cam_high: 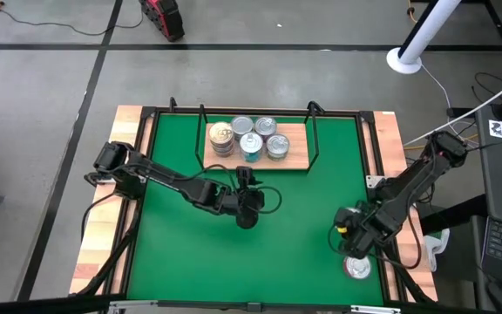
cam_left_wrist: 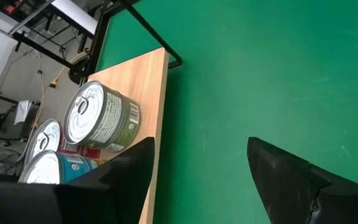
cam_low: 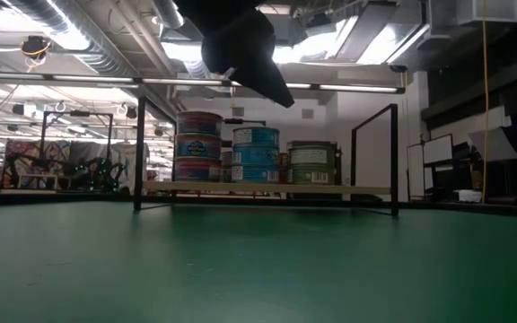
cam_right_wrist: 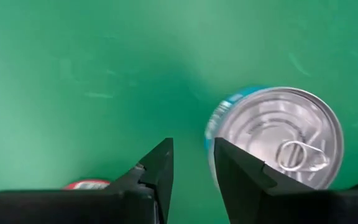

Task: Stack canned seafood by type on shelf
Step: Stack the yellow blue tuna can on top of the other yellow blue tuna cans on the shelf

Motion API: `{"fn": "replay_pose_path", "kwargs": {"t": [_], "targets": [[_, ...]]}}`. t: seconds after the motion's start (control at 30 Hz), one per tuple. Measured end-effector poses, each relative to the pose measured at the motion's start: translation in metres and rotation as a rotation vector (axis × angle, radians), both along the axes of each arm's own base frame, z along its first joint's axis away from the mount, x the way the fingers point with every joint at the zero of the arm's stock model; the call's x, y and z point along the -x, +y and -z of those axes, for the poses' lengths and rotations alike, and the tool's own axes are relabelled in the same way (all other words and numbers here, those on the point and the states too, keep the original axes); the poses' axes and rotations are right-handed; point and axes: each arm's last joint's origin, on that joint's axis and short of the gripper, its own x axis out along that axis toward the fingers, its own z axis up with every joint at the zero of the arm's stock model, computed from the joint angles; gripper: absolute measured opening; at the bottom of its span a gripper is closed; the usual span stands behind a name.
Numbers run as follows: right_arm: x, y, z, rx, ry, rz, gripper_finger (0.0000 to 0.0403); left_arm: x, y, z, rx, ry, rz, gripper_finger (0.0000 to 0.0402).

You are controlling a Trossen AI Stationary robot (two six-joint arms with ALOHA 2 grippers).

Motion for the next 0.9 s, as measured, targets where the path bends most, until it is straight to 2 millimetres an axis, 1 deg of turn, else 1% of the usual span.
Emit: {"fn": "replay_pose_path", "kwargs": {"t": [0.2, 0.4, 0.6, 0.9], "targets": [[0.007, -0.007, 0.016, 0.033, 0.035, 0.065, 0.0117, 0.000, 0.000, 0.000, 0.000, 0.000, -0.001, 0.0253], [0.006, -0.006, 0.025, 0.003, 0.008, 0.065, 0.0117, 0.000, 0.000, 0.000, 0.000, 0.000, -0.001, 0.0253], [0.005, -0.006, 0.035, 0.060, 0.034, 0.063, 0.0117, 0.000, 0.000, 0.000, 0.000, -0.001, -0.001, 0.0253], [0.003, -0.005, 0.040, 0.097, 0.036, 0.060, 0.0117, 0.000, 0.000, 0.000, 0.000, -0.002, -0.001, 0.0253]]}}
